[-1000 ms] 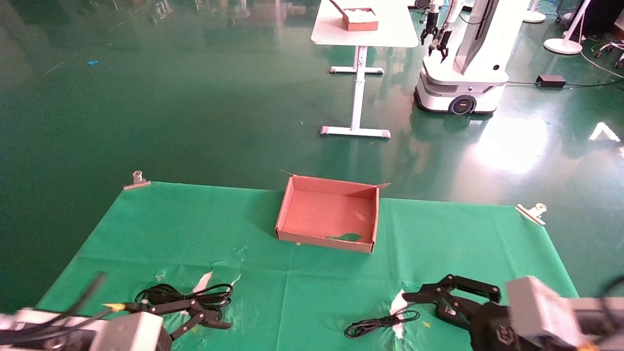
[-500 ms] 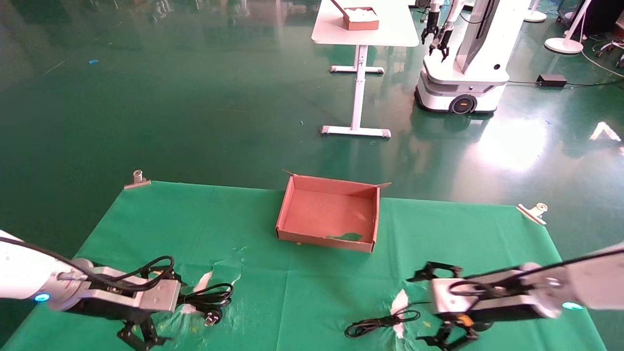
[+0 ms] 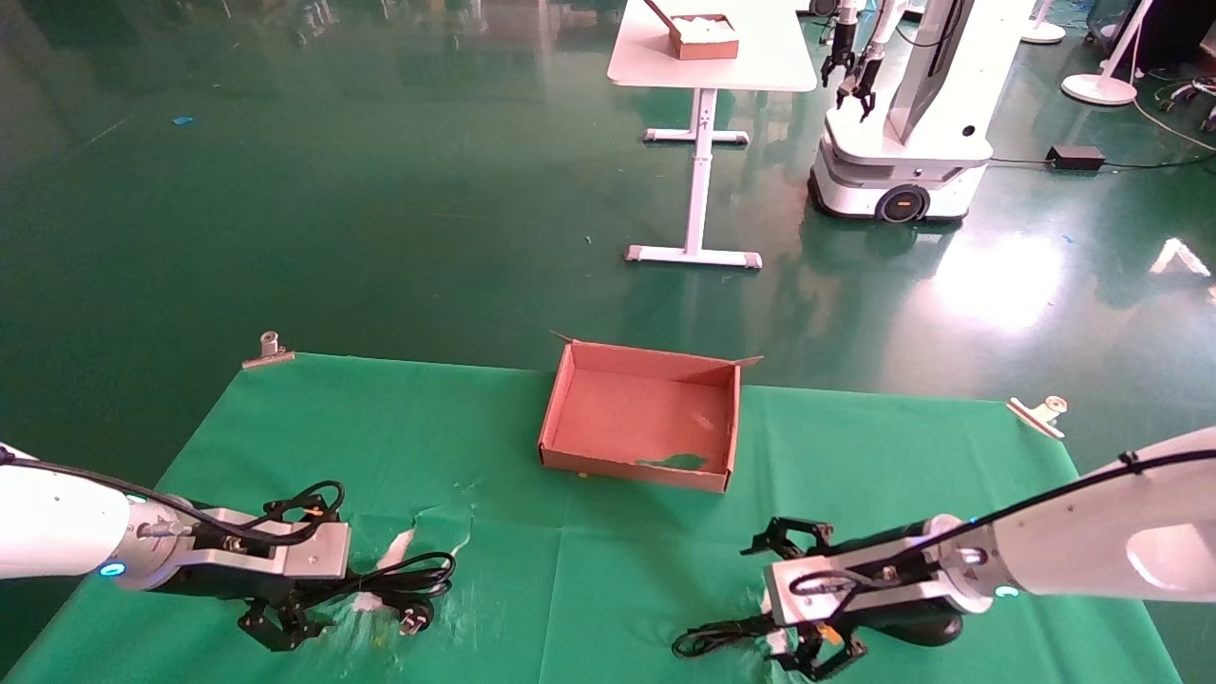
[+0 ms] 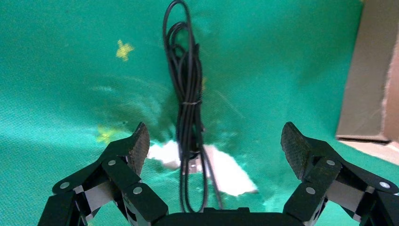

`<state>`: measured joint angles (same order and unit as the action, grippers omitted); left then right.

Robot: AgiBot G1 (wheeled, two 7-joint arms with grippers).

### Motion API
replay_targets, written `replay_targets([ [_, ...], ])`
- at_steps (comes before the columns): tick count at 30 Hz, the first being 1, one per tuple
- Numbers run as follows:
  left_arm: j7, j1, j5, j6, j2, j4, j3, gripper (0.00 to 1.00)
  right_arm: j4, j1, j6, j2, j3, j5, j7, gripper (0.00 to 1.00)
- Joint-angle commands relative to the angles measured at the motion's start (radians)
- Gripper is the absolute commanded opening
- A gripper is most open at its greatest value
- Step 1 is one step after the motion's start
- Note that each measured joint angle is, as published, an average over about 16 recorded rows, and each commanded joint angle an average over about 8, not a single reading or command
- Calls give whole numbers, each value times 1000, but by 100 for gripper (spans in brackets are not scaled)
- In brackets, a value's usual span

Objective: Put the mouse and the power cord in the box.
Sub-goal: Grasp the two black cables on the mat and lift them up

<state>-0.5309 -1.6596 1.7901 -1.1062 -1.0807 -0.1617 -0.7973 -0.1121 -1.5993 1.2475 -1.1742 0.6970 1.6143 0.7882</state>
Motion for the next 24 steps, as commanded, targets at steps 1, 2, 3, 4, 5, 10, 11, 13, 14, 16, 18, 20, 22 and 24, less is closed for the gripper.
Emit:
replay_targets([
  [1,-16,-5,-7,14,-7,27,5,75,28,-4,-11,-10,0,1,23,45],
  [2,-22,-7,-8,17,-8,34,6,62,35,-6,-13,-11,0,1,29,32],
  [3,-28,-9,-9,22,-11,43,7,50,43,-8,-17,-14,1,2,35,20],
  [4,-33,-11,-10,25,-13,52,8,37,50,-10,-20,-16,1,2,41,7],
  [5,-38,-12,-10,28,-14,59,8,25,55,-12,-22,-18,1,3,46,1],
  [10,-49,-18,-7,37,-19,79,8,0,73,-18,-28,-25,1,4,57,0],
  [11,-49,-18,-7,36,-19,78,8,0,72,-18,-28,-24,1,3,56,0],
  [13,-48,-18,-8,35,-18,75,8,0,70,-18,-27,-23,0,3,55,0],
  [14,-47,-17,-8,34,-18,74,8,0,68,-18,-27,-23,0,2,55,0],
  [16,-46,-17,-8,33,-17,71,8,0,66,-17,-26,-21,0,2,54,0],
  [18,-45,-16,-9,32,-16,68,8,0,63,-16,-25,-20,0,2,53,0],
  [20,-44,-15,-9,30,-15,65,8,0,61,-15,-25,-20,0,1,52,0],
  [22,-43,-14,-10,29,-15,64,8,0,60,-15,-24,-19,0,1,52,0],
  [24,-43,-14,-10,29,-14,62,8,0,58,-14,-23,-18,0,1,51,0],
])
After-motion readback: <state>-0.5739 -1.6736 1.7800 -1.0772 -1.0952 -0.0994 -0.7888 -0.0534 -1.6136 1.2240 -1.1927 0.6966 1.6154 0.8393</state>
